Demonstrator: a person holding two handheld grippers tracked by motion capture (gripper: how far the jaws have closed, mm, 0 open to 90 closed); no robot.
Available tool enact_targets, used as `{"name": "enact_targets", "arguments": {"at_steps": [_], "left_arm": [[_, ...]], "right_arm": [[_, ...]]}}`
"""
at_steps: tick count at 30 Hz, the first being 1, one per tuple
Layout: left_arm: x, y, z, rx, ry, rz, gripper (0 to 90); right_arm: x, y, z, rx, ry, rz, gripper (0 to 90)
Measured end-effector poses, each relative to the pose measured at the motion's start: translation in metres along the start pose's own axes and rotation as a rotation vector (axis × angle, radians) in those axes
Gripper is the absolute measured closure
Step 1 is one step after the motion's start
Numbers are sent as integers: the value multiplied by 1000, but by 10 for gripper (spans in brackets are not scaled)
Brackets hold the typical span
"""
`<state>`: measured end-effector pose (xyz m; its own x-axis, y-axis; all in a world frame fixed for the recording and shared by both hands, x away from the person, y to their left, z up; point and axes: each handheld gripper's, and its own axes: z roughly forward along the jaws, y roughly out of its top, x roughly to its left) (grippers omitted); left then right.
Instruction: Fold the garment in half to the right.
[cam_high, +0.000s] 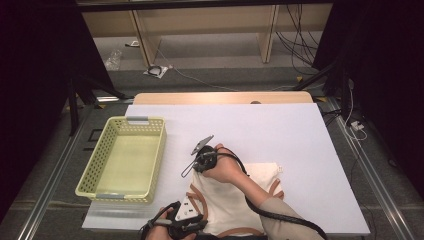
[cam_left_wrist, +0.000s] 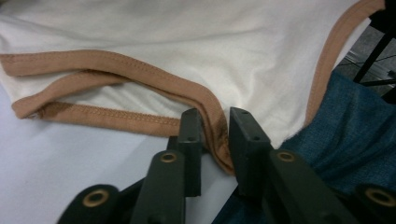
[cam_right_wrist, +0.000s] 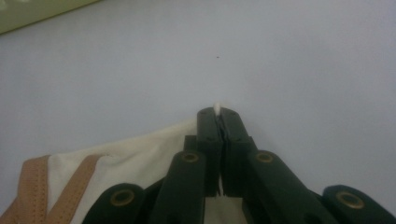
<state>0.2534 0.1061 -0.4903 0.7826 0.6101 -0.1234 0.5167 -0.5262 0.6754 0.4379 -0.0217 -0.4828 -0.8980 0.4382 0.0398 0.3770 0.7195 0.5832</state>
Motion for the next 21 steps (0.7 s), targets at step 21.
{"name": "enact_targets", "arguments": {"at_steps": [21], "left_arm": [[13, -6, -7, -54, -97, -152, 857]], "right_arm": [[2, 2, -1, 4, -15, -7, 899]]}}
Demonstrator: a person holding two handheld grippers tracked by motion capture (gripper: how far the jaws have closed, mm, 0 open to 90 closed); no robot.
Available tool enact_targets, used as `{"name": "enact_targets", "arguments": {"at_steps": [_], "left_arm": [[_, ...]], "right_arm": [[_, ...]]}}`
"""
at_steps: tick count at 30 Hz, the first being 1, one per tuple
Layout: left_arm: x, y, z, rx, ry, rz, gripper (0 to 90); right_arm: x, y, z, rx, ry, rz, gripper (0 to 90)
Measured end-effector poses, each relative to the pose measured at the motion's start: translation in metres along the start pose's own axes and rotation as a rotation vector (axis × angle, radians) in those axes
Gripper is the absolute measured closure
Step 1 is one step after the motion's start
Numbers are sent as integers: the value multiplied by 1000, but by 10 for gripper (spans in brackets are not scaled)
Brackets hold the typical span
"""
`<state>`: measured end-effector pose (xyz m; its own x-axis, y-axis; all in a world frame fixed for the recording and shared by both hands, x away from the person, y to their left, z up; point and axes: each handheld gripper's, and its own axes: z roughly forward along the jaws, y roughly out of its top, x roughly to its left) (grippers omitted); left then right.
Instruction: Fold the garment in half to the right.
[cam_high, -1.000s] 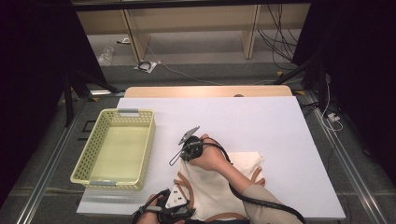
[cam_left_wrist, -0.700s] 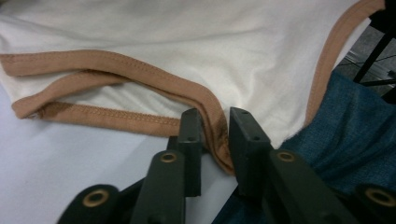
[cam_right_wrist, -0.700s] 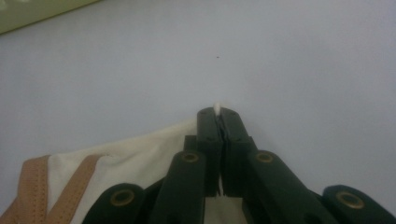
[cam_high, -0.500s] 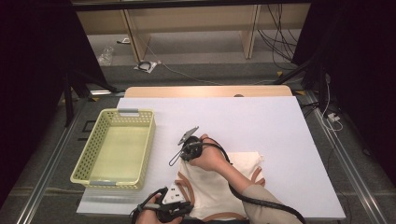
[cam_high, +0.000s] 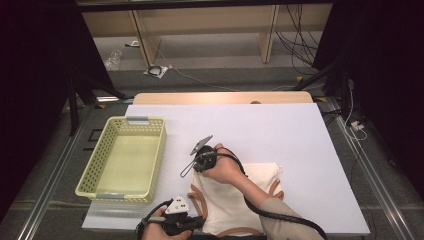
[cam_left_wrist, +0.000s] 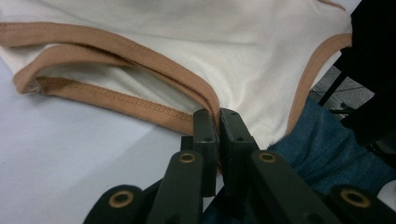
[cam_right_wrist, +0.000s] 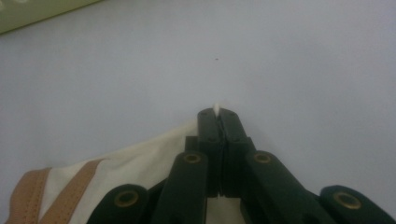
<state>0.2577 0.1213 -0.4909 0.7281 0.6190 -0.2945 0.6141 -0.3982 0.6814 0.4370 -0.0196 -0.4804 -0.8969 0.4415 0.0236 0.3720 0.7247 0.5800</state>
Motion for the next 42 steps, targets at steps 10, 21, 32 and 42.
{"name": "enact_targets", "arguments": {"at_steps": [10, 21, 32, 42], "left_arm": [[2, 2, -9, -30, 0, -9, 857], [6, 3, -17, -35, 11, -7, 856], [9, 6, -25, -48, 8, 29, 856], [11, 8, -32, -70, 28, 54, 856]], "right_arm": [[-1, 5, -6, -36, -5, 2, 899], [-1, 11, -14, -75, -7, 5, 898], [-3, 14, -19, -120, -2, 29, 898], [-7, 14, -22, -156, -4, 57, 897]]}}
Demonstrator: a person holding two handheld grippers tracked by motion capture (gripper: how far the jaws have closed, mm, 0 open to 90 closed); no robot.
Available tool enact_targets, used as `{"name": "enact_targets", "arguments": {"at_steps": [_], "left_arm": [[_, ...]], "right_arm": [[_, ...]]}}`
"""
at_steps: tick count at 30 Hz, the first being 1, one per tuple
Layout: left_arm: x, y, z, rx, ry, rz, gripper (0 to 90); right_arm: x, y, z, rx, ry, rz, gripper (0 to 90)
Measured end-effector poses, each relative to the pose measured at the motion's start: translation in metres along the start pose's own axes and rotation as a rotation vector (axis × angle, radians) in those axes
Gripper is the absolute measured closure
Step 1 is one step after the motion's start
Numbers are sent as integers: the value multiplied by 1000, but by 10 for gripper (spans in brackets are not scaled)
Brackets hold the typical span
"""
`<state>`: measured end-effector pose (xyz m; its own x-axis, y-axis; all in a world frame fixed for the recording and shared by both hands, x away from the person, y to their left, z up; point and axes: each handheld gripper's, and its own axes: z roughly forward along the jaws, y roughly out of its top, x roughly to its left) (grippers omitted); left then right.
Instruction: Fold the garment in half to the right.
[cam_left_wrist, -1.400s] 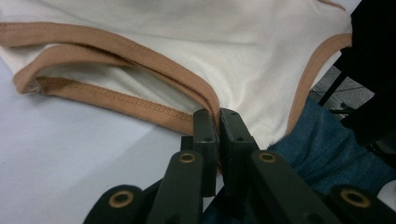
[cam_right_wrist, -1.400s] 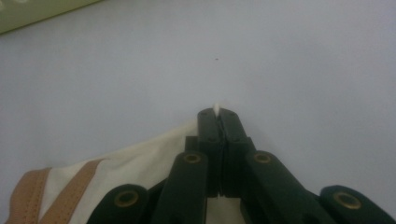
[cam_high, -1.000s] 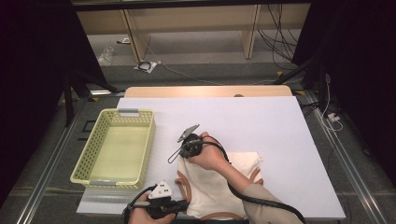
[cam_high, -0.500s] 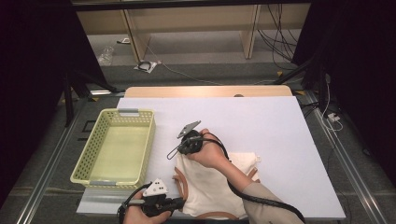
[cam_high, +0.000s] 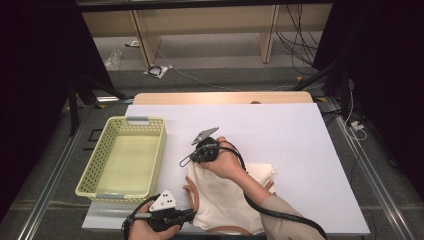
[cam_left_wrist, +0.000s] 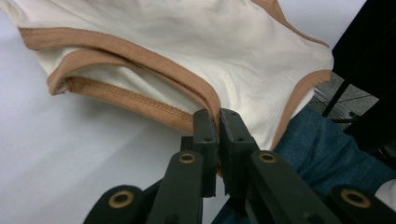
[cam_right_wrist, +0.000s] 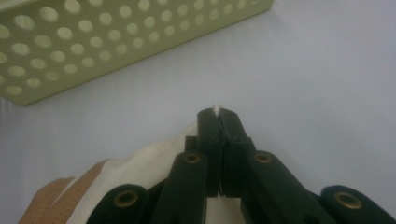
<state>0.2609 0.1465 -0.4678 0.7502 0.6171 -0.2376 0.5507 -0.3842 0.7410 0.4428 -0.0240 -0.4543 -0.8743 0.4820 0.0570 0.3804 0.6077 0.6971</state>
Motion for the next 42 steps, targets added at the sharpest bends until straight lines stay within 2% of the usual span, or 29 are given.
{"name": "enact_targets", "arguments": {"at_steps": [13, 17, 19, 28, 42], "left_arm": [[6, 3, -6, -11, 11, 17, 855], [8, 4, -8, -7, 14, 24, 855], [9, 5, -10, -9, 17, 27, 855], [13, 5, -15, -21, 34, 25, 855], [20, 4, -24, -29, 45, 2, 855]], "right_arm": [[-2, 5, -2, -26, -11, -1, 897], [-3, 6, -1, -34, -11, -19, 897], [-2, 7, -1, -37, -14, -10, 897], [-4, 11, 0, -63, -18, -13, 897], [-3, 19, 4, -70, -19, -1, 897]]}}
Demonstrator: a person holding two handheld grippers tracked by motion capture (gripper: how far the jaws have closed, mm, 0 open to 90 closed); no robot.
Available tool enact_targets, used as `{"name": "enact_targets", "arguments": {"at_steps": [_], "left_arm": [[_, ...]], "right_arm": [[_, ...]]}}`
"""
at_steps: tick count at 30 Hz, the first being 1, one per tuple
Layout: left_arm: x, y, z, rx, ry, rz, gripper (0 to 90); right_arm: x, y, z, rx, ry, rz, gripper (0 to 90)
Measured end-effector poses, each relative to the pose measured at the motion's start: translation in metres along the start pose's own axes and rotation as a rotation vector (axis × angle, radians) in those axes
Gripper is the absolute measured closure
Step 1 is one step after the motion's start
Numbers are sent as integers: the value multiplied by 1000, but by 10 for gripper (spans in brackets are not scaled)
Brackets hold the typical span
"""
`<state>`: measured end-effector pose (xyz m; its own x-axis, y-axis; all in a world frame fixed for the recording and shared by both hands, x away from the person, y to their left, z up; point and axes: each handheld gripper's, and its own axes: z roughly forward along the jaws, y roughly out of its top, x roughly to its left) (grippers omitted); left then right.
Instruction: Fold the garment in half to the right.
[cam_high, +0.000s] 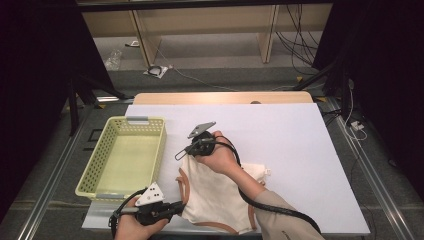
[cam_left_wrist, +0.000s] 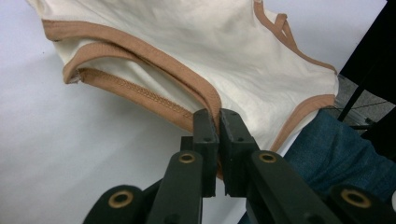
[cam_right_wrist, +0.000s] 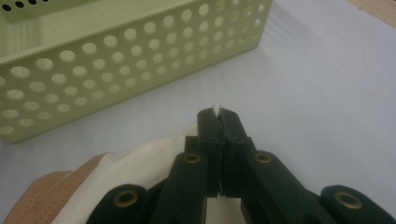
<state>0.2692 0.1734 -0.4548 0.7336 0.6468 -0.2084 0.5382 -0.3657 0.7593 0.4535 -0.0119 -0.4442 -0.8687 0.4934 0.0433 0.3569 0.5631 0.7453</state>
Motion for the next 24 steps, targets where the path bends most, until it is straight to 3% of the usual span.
{"name": "enact_targets", "arguments": {"at_steps": [24], "left_arm": [[6, 0, -8, -6, 6, -33, 855]], "right_arm": [[2, 9, 5, -24, -2, -9, 897]]}}
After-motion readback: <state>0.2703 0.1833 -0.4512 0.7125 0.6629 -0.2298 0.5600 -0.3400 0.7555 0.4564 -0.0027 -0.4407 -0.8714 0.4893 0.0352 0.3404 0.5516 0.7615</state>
